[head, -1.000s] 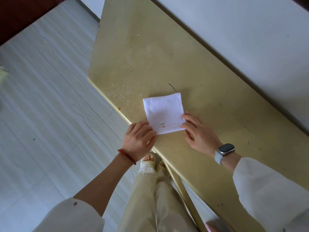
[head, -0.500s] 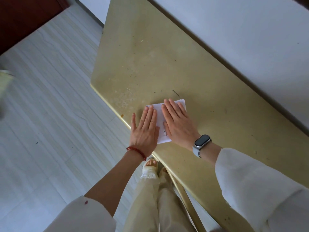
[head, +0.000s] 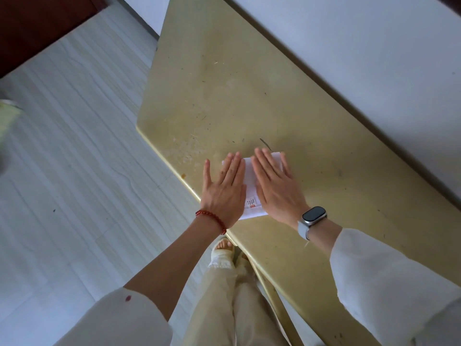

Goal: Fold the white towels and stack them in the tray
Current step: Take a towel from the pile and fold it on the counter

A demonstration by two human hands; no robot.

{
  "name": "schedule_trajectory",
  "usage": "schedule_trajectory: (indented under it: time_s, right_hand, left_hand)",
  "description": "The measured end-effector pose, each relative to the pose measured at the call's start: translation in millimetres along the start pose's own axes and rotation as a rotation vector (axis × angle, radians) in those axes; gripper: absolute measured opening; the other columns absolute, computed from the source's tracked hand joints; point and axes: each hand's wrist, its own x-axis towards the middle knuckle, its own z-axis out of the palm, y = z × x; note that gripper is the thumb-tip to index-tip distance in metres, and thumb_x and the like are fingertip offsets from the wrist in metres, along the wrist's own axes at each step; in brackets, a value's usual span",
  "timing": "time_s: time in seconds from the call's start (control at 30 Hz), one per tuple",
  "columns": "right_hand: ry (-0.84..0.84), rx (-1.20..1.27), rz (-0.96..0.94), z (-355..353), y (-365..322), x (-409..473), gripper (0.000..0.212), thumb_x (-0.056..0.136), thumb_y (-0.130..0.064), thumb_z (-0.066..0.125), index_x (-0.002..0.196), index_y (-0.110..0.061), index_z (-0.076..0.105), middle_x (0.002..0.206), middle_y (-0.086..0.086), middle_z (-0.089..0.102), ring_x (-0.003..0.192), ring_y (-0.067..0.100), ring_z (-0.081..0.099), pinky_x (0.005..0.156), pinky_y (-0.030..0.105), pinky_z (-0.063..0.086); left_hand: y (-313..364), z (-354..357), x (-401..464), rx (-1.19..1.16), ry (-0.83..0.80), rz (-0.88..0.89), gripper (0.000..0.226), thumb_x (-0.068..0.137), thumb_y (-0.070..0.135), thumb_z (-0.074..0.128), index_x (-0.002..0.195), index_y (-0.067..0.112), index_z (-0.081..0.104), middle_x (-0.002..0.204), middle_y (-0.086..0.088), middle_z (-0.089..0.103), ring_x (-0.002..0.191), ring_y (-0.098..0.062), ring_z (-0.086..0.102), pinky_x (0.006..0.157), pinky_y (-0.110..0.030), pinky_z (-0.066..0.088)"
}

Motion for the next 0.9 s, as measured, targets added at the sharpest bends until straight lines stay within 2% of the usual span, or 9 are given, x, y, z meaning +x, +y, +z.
schedule_trajectory:
  time_s: [0.1,0.13,0.3,0.37,0.43,0.5,0.57,0.77,0.9]
  right_hand:
    - [-0.039,0.022,-0.016,7.6,3.7,1.3,0.052,0.093,-0.029,0.027,0.136,-0.004,0.04,0.143,0.01,0.041,0.134,0.025,0.036,0.109,0.05,0.021]
    - [-0.059,0.036,0.03,9.2,6.8,0.7,0.054,0.092,-0.033,0.027,0.137,-0.006,0.039,0.144,0.008,0.04,0.135,0.023,0.034,0.109,0.052,0.023]
    - [-0.151,0.114,0.157,5.3,25.7,-8.1,0.063,0.09,-0.041,0.022,0.141,-0.006,0.031,0.15,0.007,0.03,0.137,0.021,0.03,0.109,0.056,0.018]
    - [-0.115,0.171,0.141,-1.9,34.1,-9.7,0.059,0.09,-0.034,0.021,0.139,-0.004,0.034,0.149,0.008,0.033,0.136,0.023,0.033,0.109,0.055,0.017]
    - [-0.001,0.235,0.191,-9.1,40.3,-9.0,0.049,0.092,-0.021,0.03,0.135,0.0,0.04,0.142,0.014,0.042,0.133,0.028,0.037,0.11,0.048,0.021]
    - [0.055,0.335,0.273,-14.1,41.3,-7.4,0.044,0.09,-0.012,0.04,0.133,0.001,0.041,0.139,0.017,0.044,0.133,0.032,0.036,0.111,0.045,0.024]
    - [0.078,0.372,0.293,-16.2,38.2,-9.3,0.045,0.088,-0.009,0.042,0.131,0.001,0.043,0.136,0.018,0.046,0.131,0.034,0.038,0.109,0.049,0.029]
    - [0.067,0.413,0.328,-13.6,32.2,-29.0,0.046,0.085,-0.001,0.053,0.13,0.002,0.045,0.136,0.02,0.046,0.129,0.035,0.04,0.11,0.042,0.027]
    - [0.095,0.508,0.383,-14.6,30.6,-41.1,0.047,0.085,-0.004,0.055,0.13,0.003,0.044,0.136,0.019,0.045,0.131,0.033,0.038,0.108,0.045,0.033]
  left_hand:
    - [1.7,11.5,5.4,0.006,-0.099,-0.017,0.062,0.085,0.036,-0.012,0.142,0.012,-0.01,0.153,-0.002,-0.009,0.144,-0.018,0.002,0.112,-0.055,-0.001]
    - [0.6,14.5,4.9,-0.015,-0.107,-0.037,0.062,0.083,0.04,-0.015,0.139,0.013,-0.015,0.151,0.0,-0.015,0.144,-0.018,-0.002,0.113,-0.053,-0.004]
    - [-18.3,13.8,0.6,-0.081,-0.087,-0.078,0.077,0.083,0.052,-0.001,0.146,0.008,0.006,0.152,-0.002,-0.003,0.144,-0.021,0.006,0.113,-0.052,-0.002]
    - [-24.5,6.2,2.4,-0.137,0.004,-0.066,0.066,0.087,0.041,0.018,0.137,0.005,0.04,0.148,-0.008,0.034,0.137,-0.026,0.033,0.108,-0.059,0.016]
    - [-29.3,-3.2,14.2,-0.188,0.147,-0.055,0.046,0.084,0.028,0.034,0.112,0.005,0.063,0.12,-0.01,0.062,0.117,-0.03,0.056,0.1,-0.061,0.031]
    - [-28.3,-17.1,30.9,-0.248,0.14,-0.059,0.033,0.086,0.026,0.044,0.107,0.009,0.064,0.112,-0.008,0.063,0.11,-0.028,0.056,0.103,-0.05,0.031]
    - [-20.9,-29.2,49.3,-0.26,-0.013,-0.042,0.035,0.088,0.034,0.052,0.116,0.015,0.056,0.12,-0.003,0.055,0.116,-0.024,0.046,0.102,-0.039,0.026]
    - [1.2,-42.5,82.5,-0.009,-0.319,0.025,0.033,0.086,0.034,0.051,0.114,0.016,0.049,0.116,-0.002,0.053,0.111,-0.023,0.045,0.095,-0.038,0.029]
    - [6.0,-48.2,82.0,-0.013,-0.365,0.126,0.022,0.086,0.028,0.052,0.104,0.015,0.057,0.114,-0.004,0.053,0.113,-0.023,0.043,0.093,-0.037,0.034]
